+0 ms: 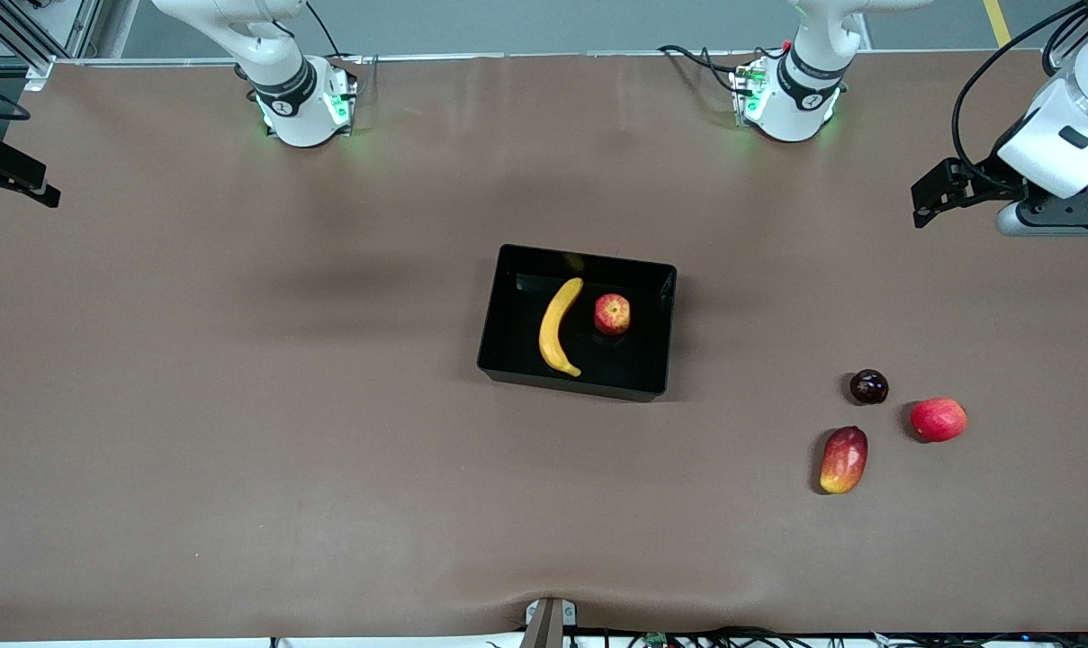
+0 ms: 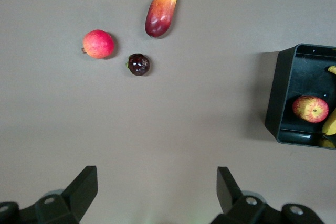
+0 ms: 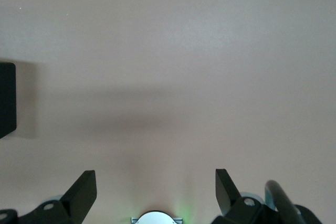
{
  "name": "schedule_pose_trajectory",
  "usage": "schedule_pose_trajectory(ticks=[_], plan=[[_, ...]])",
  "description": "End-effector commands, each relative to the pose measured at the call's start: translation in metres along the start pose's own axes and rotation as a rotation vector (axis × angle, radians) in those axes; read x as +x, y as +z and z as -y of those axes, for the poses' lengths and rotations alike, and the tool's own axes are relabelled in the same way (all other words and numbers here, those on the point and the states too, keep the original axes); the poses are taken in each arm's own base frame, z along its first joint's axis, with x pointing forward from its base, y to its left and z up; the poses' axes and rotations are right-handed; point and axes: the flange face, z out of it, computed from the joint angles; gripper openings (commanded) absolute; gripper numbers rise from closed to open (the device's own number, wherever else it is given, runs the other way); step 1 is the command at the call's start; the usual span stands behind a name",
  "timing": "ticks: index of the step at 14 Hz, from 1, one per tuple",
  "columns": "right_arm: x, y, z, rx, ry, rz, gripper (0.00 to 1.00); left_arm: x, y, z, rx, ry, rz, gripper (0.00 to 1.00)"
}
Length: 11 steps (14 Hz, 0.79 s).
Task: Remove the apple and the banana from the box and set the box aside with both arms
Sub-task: 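Move the left gripper over the red-yellow apple in the black tray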
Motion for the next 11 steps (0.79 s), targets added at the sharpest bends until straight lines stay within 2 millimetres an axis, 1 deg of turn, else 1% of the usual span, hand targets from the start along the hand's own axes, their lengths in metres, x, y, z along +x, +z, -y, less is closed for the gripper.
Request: schedule_pose_trajectory(ticks=[1, 4, 6, 7, 8, 9, 11], plan=[[-0.004, -0.002, 0.0, -0.014, 0.009, 0.002, 1.0, -0.003, -0.007, 0.001, -0.025, 0.004, 0.006, 1.0], [-0.004, -0.002, 0.0, -0.013, 0.009, 0.0, 1.0, 0.0, -0.012, -0.002, -0.025, 0.005, -0.005, 1.0], [-0.002, -0.005, -0.003, -0.016, 0.015, -0.012, 1.0, 0.007, -0.006, -0.018, -0.025, 0.03, 0.012, 1.0], [0.001, -0.001, -0.004, -0.013, 0.016, -0.008, 1.0, 0.007, -0.001, -0.036, -0.025, 0.063, 0.024, 1.0], [0.002, 0.0, -0.004, -0.014, 0.017, -0.006, 1.0, 0.005, 0.007, -0.065, -0.022, 0.1, 0.04, 1.0], [0.002, 0.0, -0.005, -0.014, 0.018, -0.006, 1.0, 0.002, 0.015, -0.09, -0.017, 0.098, 0.062, 1.0], [0.002, 0.0, -0.004, -0.017, 0.016, -0.006, 1.0, 0.0, 0.043, -0.156, -0.009, 0.083, 0.107, 1.0]])
